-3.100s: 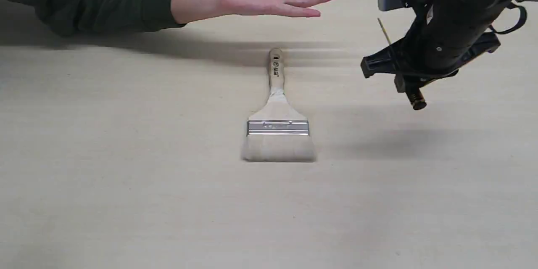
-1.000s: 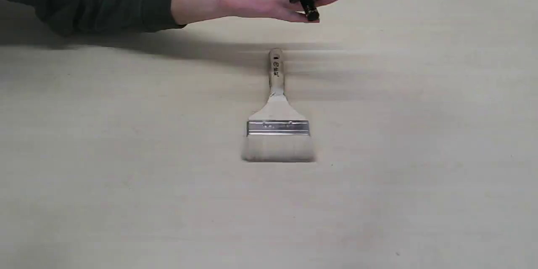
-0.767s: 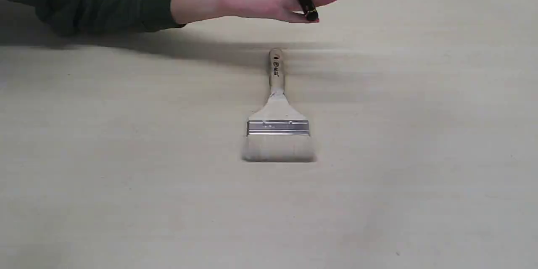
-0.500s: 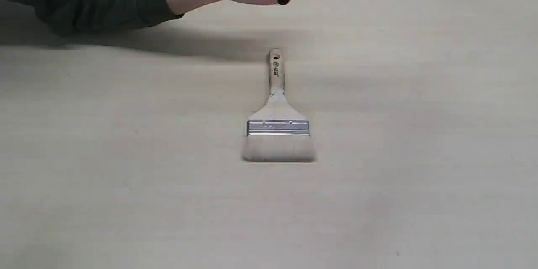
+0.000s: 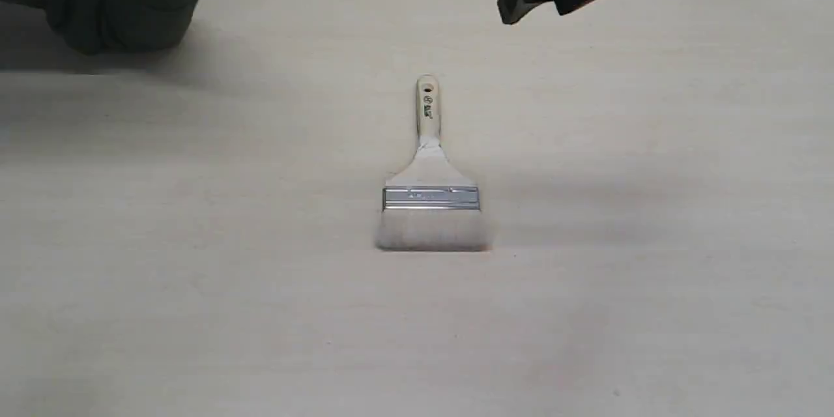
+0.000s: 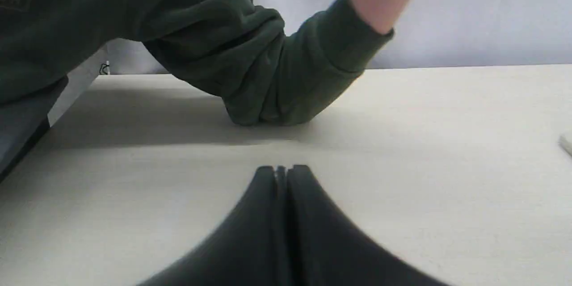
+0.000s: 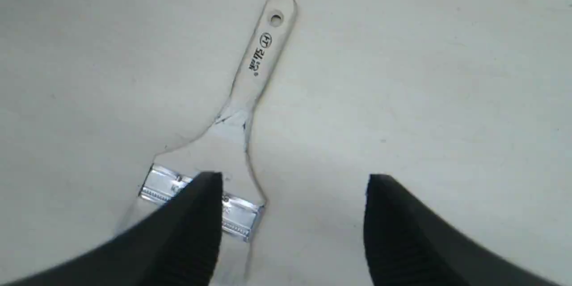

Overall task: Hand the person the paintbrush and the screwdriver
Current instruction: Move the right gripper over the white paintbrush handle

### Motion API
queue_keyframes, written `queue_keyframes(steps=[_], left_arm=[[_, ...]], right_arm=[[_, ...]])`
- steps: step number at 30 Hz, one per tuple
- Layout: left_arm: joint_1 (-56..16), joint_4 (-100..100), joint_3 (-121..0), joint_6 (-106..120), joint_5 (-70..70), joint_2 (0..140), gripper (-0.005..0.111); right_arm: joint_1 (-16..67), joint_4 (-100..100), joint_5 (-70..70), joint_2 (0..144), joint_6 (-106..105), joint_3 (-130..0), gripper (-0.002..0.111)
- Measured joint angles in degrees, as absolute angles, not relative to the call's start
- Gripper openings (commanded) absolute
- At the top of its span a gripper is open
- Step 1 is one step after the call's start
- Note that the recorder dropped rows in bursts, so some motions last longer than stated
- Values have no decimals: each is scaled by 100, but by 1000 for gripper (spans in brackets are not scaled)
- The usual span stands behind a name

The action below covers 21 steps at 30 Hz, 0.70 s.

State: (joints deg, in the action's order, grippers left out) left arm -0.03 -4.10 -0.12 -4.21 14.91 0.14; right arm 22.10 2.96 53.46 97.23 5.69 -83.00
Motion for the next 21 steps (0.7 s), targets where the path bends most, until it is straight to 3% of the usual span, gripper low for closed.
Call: queue_keyframes(steps=[10, 21], left_arm=[[-3, -410, -12, -421, 1491, 14, 0], [-3, -410, -12, -421, 1491, 14, 0]], right_arm=[[2210, 909, 3892, 8234, 466, -6115, 50], [2210, 1402, 2129, 7805, 60, -4336, 50]])
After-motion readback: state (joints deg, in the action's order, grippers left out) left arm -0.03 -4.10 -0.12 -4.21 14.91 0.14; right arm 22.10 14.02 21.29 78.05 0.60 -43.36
